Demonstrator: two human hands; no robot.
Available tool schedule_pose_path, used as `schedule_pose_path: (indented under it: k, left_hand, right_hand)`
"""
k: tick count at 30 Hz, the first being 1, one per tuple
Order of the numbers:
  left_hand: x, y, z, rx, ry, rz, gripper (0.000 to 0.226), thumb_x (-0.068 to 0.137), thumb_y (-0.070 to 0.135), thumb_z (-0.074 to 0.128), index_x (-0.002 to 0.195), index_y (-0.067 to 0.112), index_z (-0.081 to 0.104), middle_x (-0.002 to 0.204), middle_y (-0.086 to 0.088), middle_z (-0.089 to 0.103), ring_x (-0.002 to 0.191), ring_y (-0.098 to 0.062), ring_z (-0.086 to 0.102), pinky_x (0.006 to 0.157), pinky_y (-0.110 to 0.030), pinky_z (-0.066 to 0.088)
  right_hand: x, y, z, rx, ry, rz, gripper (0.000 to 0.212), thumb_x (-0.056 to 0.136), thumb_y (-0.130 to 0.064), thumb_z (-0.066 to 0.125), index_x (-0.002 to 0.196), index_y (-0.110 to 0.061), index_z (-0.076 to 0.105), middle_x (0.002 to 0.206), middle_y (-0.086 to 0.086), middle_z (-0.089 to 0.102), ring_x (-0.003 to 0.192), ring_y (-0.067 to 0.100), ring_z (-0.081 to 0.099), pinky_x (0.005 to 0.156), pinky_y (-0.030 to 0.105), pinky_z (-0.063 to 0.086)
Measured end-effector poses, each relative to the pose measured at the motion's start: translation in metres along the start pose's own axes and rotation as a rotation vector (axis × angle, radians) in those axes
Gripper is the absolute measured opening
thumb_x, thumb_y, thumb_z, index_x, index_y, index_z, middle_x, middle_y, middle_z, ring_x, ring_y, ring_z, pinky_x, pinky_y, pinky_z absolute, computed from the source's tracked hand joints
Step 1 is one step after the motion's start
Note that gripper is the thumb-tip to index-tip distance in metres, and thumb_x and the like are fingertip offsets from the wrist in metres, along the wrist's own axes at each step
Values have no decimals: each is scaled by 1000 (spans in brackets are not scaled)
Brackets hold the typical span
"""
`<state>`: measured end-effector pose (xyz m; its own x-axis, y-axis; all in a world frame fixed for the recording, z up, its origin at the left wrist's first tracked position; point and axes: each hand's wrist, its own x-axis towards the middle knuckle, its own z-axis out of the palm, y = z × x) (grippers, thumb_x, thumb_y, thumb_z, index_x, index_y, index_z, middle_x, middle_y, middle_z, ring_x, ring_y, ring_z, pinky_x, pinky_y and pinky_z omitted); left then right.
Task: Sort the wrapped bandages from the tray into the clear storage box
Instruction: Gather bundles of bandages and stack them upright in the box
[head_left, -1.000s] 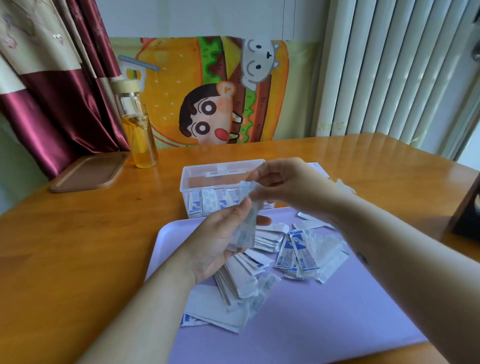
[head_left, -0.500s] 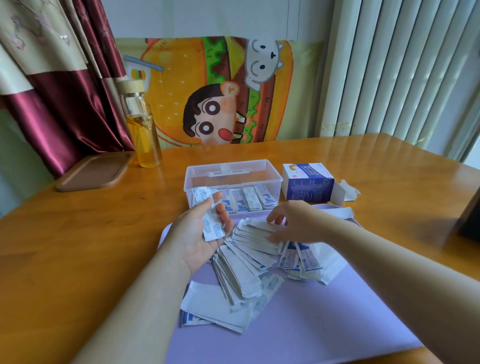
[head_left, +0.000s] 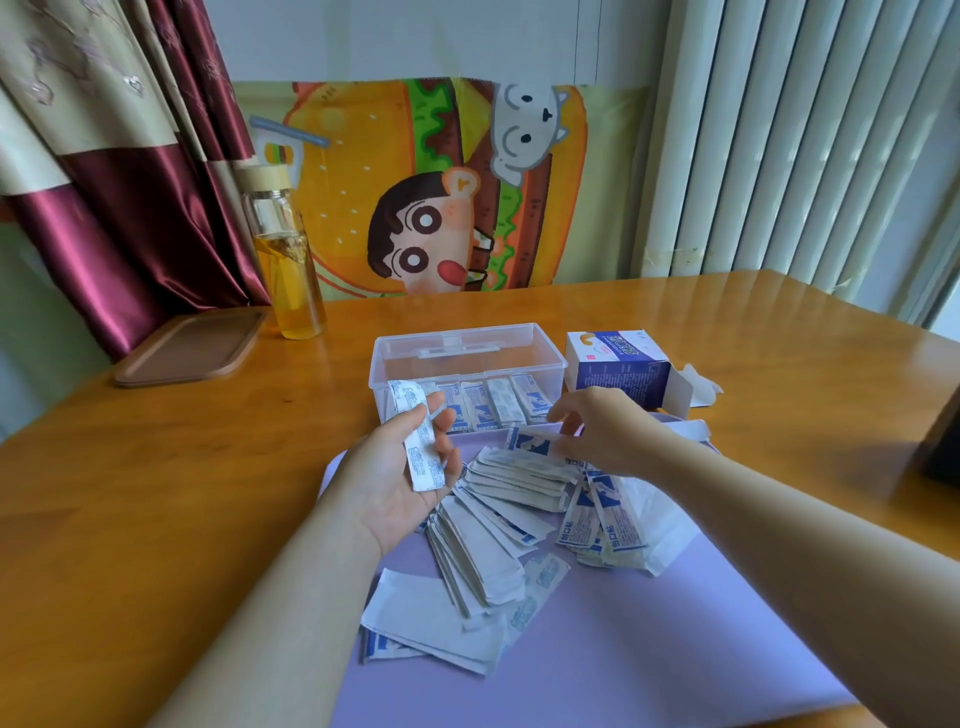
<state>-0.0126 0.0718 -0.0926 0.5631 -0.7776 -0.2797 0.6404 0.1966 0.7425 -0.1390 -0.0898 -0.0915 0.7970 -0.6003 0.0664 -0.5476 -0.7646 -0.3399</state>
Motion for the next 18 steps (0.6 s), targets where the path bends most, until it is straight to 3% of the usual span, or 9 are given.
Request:
schedule_pose_path:
  k: [3, 9, 14, 18]
  left_hand:
    - [-1, 0, 1, -23, 3, -25, 23, 98, 18, 43, 118, 11, 54, 85, -3, 61, 58, -7, 43, 51, -20, 44]
    - [-4, 1, 0, -99, -19, -75, 33, 97, 11, 36, 130, 8, 40, 93, -9, 63, 61, -10, 43, 61, -25, 39]
    - [-2, 1, -4, -141, -31, -85, 45, 94, -3, 28, 137, 7, 34, 107, -16, 64, 74, -15, 55, 70, -31, 45]
    - [-2, -2, -4, -64, -78, -37, 41, 97, -5, 30, 133, 7, 44, 98, -12, 71, 79, -19, 70, 72, -37, 57]
  right_hand:
    - [-1, -4, 1, -58, 161, -22, 26, 87, -22, 64, 113, -19, 64, 110, -1, 66, 98, 17, 61, 81, 34, 54]
    - [0, -15, 3, -41, -222, -23, 35, 82, -34, 69, 112, -17, 64, 100, 0, 63, 82, 16, 57, 65, 20, 45]
    - [3, -11, -1, 88, -260, 40, 26, 78, -35, 73, 97, -23, 62, 90, -5, 59, 77, 13, 56, 58, 17, 42]
    - [-1, -8, -5, 134, -207, 42, 25, 77, -31, 75, 95, -18, 64, 80, -7, 59, 75, 11, 54, 63, 19, 43]
